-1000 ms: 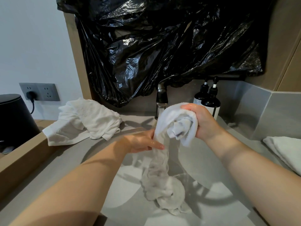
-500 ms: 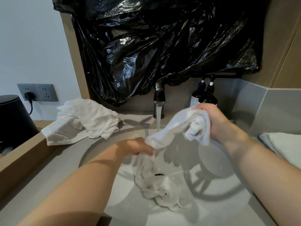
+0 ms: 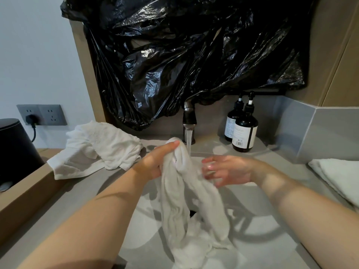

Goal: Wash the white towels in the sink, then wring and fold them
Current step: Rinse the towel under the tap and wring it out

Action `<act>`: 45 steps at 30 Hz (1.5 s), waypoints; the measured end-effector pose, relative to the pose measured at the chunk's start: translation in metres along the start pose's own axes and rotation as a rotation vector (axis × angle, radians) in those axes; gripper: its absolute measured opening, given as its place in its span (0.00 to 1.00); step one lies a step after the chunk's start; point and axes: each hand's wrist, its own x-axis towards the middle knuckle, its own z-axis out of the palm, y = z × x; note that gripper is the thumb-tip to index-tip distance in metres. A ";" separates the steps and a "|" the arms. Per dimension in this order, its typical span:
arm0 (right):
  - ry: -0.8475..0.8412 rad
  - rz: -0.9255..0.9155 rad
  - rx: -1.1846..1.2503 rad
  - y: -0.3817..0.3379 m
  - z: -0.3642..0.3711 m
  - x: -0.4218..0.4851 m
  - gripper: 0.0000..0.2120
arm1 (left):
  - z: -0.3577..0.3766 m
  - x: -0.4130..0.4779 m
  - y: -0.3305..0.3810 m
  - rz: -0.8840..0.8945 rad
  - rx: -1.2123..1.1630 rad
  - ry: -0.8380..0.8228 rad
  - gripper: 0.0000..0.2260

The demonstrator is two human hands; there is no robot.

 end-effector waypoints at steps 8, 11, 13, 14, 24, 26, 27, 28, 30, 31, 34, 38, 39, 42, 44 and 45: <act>0.354 -0.253 -0.382 -0.004 0.030 0.020 0.10 | 0.017 0.005 -0.001 0.111 0.474 -0.047 0.11; 0.438 -0.323 -0.184 -0.011 0.025 0.013 0.06 | 0.012 0.012 -0.009 0.017 1.035 -0.068 0.19; 0.429 -0.343 -0.109 -0.018 0.025 0.011 0.10 | 0.013 0.016 -0.017 -0.034 1.050 -0.051 0.21; 0.403 -0.358 -0.084 -0.022 0.027 0.009 0.10 | 0.012 0.015 -0.019 -0.047 0.991 -0.046 0.22; 0.251 -0.319 0.145 -0.032 0.001 -0.011 0.15 | -0.006 0.010 -0.032 -0.228 0.601 -0.289 0.21; 0.153 -0.175 -0.007 -0.017 -0.014 -0.011 0.22 | -0.017 0.009 -0.026 -0.199 0.453 -0.259 0.27; 0.107 -0.084 -0.114 -0.008 -0.022 -0.009 0.23 | -0.019 0.009 -0.021 -0.181 0.403 -0.255 0.31; 0.067 0.009 -0.235 0.001 -0.028 -0.007 0.24 | -0.017 0.008 -0.016 -0.154 0.392 -0.255 0.32; -0.018 0.164 -0.448 0.011 -0.032 -0.004 0.22 | -0.004 0.005 -0.006 -0.076 0.405 -0.260 0.21; -0.051 0.203 -0.541 0.012 -0.030 -0.003 0.21 | 0.005 0.004 -0.001 -0.039 0.421 -0.273 0.13; -0.065 0.029 -0.616 -0.003 -0.015 -0.002 0.32 | 0.024 0.000 0.003 0.074 0.471 -0.253 0.09; 0.004 -0.224 -0.360 -0.019 0.009 -0.003 0.31 | 0.034 0.000 0.002 0.104 0.540 -0.230 0.24; 0.040 -0.230 -0.409 -0.020 0.012 -0.002 0.28 | 0.035 0.000 0.001 0.105 0.579 -0.219 0.25; 0.094 -0.136 -0.604 -0.019 0.014 0.000 0.16 | 0.035 0.001 -0.003 0.102 0.684 -0.199 0.19; 0.057 -0.040 -0.666 -0.019 0.013 0.000 0.08 | 0.033 0.002 -0.005 0.083 0.720 -0.190 0.11; 0.039 -0.004 -0.694 -0.019 0.013 0.000 0.07 | 0.032 0.003 -0.007 0.069 0.728 -0.191 0.08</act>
